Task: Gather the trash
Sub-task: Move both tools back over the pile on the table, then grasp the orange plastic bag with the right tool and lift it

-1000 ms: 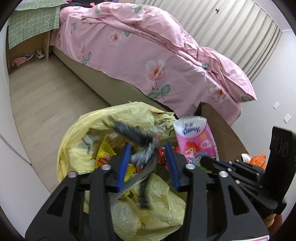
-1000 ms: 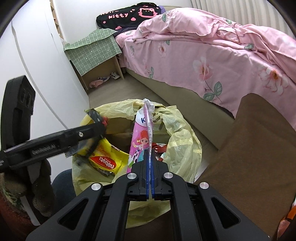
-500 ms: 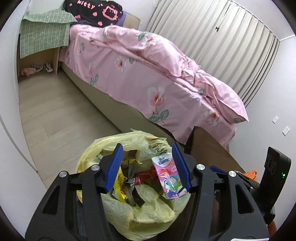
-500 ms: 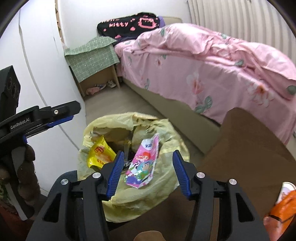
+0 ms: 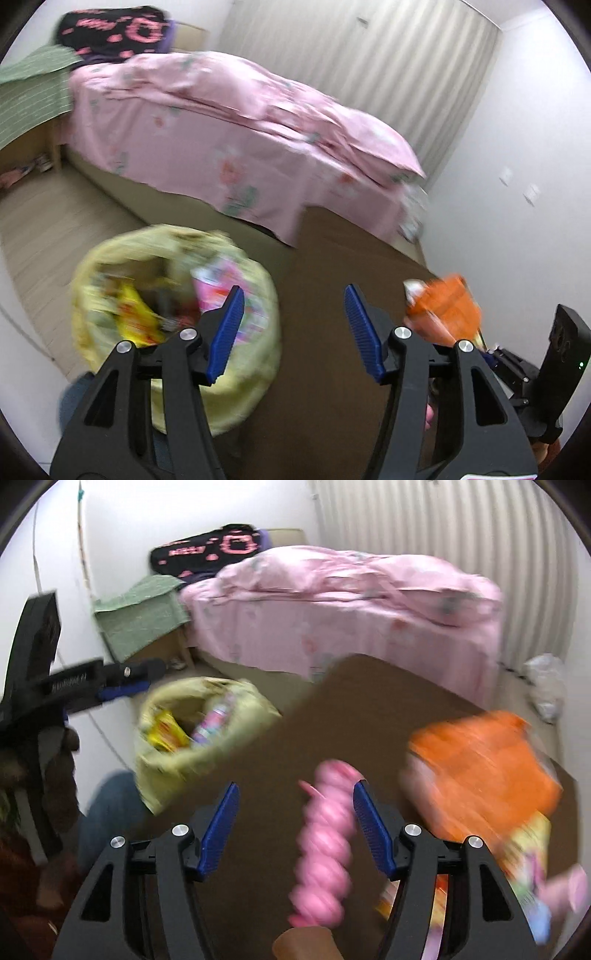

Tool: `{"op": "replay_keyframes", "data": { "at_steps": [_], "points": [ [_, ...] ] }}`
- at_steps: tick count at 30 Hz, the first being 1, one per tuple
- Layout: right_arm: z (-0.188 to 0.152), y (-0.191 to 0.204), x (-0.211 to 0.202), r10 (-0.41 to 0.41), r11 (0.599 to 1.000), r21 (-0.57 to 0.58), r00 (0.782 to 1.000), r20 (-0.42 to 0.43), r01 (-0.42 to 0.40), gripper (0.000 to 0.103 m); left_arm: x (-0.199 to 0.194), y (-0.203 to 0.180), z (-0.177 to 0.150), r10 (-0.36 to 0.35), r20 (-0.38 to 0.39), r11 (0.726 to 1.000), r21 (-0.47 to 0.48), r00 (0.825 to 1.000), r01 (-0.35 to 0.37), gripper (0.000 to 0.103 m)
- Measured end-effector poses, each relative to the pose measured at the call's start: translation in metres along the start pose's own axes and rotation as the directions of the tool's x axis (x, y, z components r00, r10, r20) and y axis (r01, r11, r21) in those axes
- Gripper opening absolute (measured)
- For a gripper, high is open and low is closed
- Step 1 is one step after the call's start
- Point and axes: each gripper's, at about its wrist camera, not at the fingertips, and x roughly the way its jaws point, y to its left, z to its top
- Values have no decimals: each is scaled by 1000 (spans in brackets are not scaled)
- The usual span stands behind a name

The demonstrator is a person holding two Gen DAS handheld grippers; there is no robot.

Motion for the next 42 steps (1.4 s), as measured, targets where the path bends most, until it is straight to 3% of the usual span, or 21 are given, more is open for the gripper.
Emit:
{"op": "replay_keyframes", "data": {
  "at_steps": [2, 4, 10, 15, 21, 24, 30, 38, 40, 42],
  "points": [
    [-24, -18, -26, -113, 994, 11, 993, 23, 113, 61, 8, -25, -9, -38, -27, 998, 51, 999, 40, 54],
    [-40, -34, -44, -172, 984, 48, 985, 28, 171, 61, 16, -49, -18, -81, -54, 992, 95, 995, 86, 54],
    [-104, -93, -85, -270, 940, 214, 963, -5, 265, 57, 42, -120, -46, -205, -173, 946, 217, 963, 240, 54],
    [-133, -120, -97, -325, 904, 291, 946, -14, 315, 57, 55, -157, -61, -224, -223, 921, 270, 949, 281, 54],
    [-142, -137, -100, -354, 890, 307, 935, 0, 337, 57, 72, -183, -63, -215, -234, 904, 320, 948, 284, 55],
    [-131, -138, -102, -308, 911, 304, 950, 56, 277, 57, 79, -184, -57, -216, -225, 921, 277, 950, 275, 55],
    [-73, -156, -92, -202, 950, 274, 963, 177, 149, 57, 77, -166, -50, -126, -137, 955, 251, 983, 157, 55],
    [41, -183, 6, -78, 995, 64, 995, 63, 74, 57, 72, -126, -37, -90, -138, 974, 194, 986, 116, 55],
    [55, -189, 37, -48, 997, 52, 999, -18, 49, 57, 71, -117, -36, -96, -144, 976, 181, 985, 122, 55],
    [54, -191, 68, -60, 996, 56, 988, -139, 68, 57, 68, -110, -35, -97, -143, 977, 176, 985, 122, 55]
  ]
}}
